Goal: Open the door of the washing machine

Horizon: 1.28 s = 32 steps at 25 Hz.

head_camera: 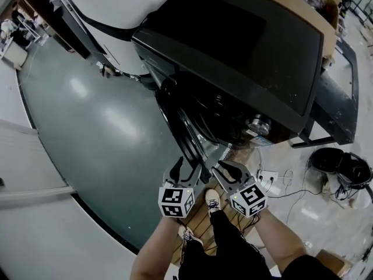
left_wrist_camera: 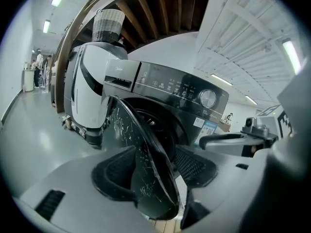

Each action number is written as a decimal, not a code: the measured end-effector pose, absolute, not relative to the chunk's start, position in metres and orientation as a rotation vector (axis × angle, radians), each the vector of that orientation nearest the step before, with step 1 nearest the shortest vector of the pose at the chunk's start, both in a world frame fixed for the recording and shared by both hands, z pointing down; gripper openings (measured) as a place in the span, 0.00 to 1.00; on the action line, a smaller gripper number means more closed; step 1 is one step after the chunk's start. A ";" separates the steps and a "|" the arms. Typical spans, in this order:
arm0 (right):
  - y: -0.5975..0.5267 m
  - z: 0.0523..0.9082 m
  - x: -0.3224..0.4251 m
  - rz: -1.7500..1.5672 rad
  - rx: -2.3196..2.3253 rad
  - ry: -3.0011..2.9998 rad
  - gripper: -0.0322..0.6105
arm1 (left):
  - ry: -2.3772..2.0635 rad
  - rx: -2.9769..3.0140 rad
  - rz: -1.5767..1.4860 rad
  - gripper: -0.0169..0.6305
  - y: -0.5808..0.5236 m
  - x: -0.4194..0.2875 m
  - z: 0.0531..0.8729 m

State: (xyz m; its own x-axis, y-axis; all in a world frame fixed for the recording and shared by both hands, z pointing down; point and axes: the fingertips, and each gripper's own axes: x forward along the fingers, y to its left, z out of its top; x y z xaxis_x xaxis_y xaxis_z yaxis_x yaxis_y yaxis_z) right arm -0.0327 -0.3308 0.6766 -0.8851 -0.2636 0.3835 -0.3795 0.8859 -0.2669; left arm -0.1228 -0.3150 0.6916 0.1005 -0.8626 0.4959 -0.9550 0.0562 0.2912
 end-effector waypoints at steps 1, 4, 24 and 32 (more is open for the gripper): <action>-0.327 0.674 -0.036 0.476 0.473 -2.721 0.23 | -1.778 1.814 0.213 0.43 -0.309 -0.125 0.692; -0.317 0.664 -0.048 0.459 0.458 -2.736 0.23 | -1.784 1.793 0.213 0.43 -0.292 -0.132 0.693; -0.259 0.631 -0.153 0.367 0.191 -2.796 0.22 | -2.035 1.529 0.166 0.43 -0.200 -0.252 0.690; -0.263 0.624 -0.202 0.350 0.096 -2.813 0.22 | -2.122 1.410 0.161 0.43 -0.184 -0.308 0.693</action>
